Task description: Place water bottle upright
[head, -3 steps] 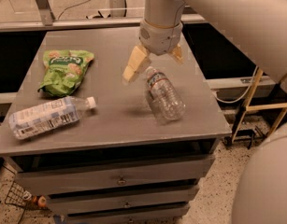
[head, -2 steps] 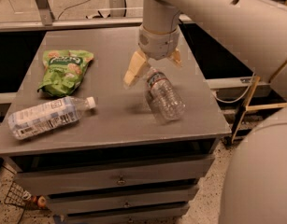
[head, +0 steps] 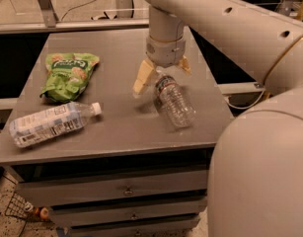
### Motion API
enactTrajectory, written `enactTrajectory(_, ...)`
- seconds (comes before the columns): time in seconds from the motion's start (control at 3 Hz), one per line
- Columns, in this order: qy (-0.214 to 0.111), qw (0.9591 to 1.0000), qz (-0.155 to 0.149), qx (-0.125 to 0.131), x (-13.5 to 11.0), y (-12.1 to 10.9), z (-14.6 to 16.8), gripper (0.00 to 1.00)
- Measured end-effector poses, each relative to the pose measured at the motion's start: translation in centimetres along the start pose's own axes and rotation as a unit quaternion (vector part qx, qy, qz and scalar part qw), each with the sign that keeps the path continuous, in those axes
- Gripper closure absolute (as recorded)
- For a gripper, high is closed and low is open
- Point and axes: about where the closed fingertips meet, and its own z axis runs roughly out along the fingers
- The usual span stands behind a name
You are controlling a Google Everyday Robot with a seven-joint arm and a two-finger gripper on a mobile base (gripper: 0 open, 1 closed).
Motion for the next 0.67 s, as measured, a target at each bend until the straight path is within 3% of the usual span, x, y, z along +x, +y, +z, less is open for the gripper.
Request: enactTrajectory(0.67, 0.007, 1.0000, 0.005, -0.005, -0.18, -0.98, 0.75, 0.49)
